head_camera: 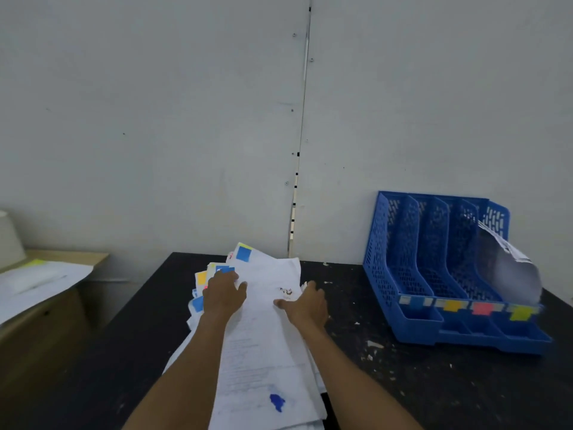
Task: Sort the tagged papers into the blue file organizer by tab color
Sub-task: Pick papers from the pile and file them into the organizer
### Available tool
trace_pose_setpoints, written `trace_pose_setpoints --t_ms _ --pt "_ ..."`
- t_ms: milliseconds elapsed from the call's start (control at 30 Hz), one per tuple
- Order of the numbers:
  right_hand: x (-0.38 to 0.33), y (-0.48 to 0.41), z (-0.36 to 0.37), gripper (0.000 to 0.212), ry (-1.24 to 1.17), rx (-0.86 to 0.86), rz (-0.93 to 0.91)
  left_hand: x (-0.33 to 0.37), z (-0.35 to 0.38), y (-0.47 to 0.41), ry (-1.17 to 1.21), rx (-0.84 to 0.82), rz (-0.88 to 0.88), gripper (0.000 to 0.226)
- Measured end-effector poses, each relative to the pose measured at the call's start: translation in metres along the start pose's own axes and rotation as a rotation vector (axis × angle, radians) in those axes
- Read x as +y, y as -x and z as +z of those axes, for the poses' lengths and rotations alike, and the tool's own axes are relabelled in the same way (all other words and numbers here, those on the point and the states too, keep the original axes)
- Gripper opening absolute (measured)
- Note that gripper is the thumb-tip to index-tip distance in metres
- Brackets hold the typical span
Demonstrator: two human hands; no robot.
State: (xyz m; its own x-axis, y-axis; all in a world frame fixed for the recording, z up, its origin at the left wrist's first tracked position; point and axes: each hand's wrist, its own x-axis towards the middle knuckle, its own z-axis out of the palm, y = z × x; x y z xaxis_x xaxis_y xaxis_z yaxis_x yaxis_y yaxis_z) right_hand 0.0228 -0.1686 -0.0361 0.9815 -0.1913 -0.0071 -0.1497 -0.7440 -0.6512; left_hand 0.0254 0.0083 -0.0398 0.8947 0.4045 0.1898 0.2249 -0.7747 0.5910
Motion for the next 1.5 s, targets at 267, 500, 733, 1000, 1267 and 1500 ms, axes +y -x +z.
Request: trace_pose_setpoints --t_ms 267,500,733,1000,1267,1500 --pt "0.011 0.004 -0.013 0.059 -0.185 -0.026 0.032 -0.015 -0.026 0.015 -0.254 -0.082 0.068 0.032" --pt "0.014 0.005 -0.021 0.010 -0.031 0.086 0.010 -0.008 -0.027 0.020 -0.295 -0.102 0.038 0.011" --pt "0.013 0.003 -0.039 0.014 0.005 0.243 -0.172 0.020 -0.025 0.022 -0.206 0.031 0.007 0.022" --pt "0.015 -0.014 -0.074 0.056 -0.650 -0.245 -0.045 0.065 -0.041 0.017 0.119 0.220 0.024 0.018" --pt "0.043 -0.032 -0.137 0.016 -0.879 -0.088 -0.054 0.140 -0.005 0.012 0.255 0.136 0.282 0.051" --pt "0.095 -0.066 -0.221 0.017 -0.840 0.201 -0.046 0.247 0.068 0.041 0.256 -0.046 0.527 0.074"
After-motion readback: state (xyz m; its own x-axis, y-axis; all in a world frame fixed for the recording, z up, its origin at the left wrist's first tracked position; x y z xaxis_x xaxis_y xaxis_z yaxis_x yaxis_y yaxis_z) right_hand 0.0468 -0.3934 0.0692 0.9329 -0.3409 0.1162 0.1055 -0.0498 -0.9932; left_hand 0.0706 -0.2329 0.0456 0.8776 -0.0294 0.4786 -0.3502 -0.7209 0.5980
